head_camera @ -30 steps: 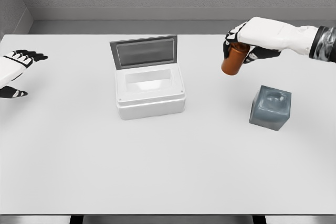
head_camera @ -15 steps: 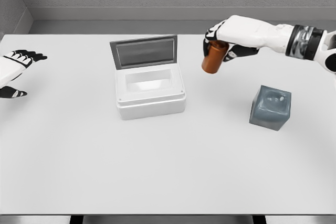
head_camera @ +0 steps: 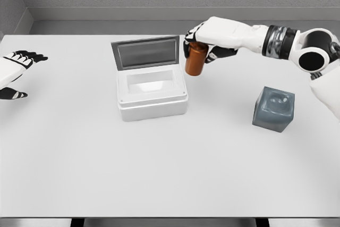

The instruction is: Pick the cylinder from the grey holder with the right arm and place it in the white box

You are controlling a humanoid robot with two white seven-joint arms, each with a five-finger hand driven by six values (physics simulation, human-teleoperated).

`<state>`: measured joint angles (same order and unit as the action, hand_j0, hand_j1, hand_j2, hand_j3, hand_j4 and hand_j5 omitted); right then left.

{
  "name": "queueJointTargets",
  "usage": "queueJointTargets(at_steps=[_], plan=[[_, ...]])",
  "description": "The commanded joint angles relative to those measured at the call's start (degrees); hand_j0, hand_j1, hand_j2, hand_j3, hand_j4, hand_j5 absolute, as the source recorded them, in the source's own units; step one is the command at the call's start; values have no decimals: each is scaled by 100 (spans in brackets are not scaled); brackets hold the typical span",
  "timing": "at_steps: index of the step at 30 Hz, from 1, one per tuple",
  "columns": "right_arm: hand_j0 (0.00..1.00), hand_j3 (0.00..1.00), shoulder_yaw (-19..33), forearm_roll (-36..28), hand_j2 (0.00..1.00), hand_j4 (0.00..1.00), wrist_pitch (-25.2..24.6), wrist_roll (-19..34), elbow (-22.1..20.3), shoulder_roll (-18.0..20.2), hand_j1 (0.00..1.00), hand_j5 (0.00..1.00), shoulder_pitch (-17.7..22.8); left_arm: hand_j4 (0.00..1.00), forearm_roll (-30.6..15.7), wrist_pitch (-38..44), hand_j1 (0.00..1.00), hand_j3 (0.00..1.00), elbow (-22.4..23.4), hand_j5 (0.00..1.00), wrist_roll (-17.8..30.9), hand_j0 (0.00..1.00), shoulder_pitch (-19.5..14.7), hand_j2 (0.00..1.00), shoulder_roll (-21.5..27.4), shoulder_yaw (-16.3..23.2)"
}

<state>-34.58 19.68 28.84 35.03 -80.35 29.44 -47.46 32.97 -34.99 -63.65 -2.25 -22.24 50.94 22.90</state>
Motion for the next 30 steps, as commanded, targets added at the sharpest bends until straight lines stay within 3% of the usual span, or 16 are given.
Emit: queueJointTargets(at_steps=[1, 27, 29, 30], plan=[[41, 41, -93, 9, 41, 41, -19, -3, 28, -96, 41, 41, 0, 100, -36, -1, 100, 100, 19, 100, -3, 100, 0, 100, 12, -5], [42, 42, -348, 299, 42, 42, -19, -3, 608, -773, 42, 42, -308, 100, -27, -1, 100, 100, 19, 100, -3, 100, 0, 100, 3, -5], [43, 43, -392, 299, 43, 43, -19, -3, 687, -817, 43, 43, -343, 100, -27, -1, 100, 100, 19, 100, -3, 100, 0, 100, 3, -5], [49, 49, -401, 299, 49, 49, -19, -3, 731, -843, 49, 49, -360, 100, -27, -1, 100, 100, 19, 100, -3, 100, 0, 100, 3, -5]])
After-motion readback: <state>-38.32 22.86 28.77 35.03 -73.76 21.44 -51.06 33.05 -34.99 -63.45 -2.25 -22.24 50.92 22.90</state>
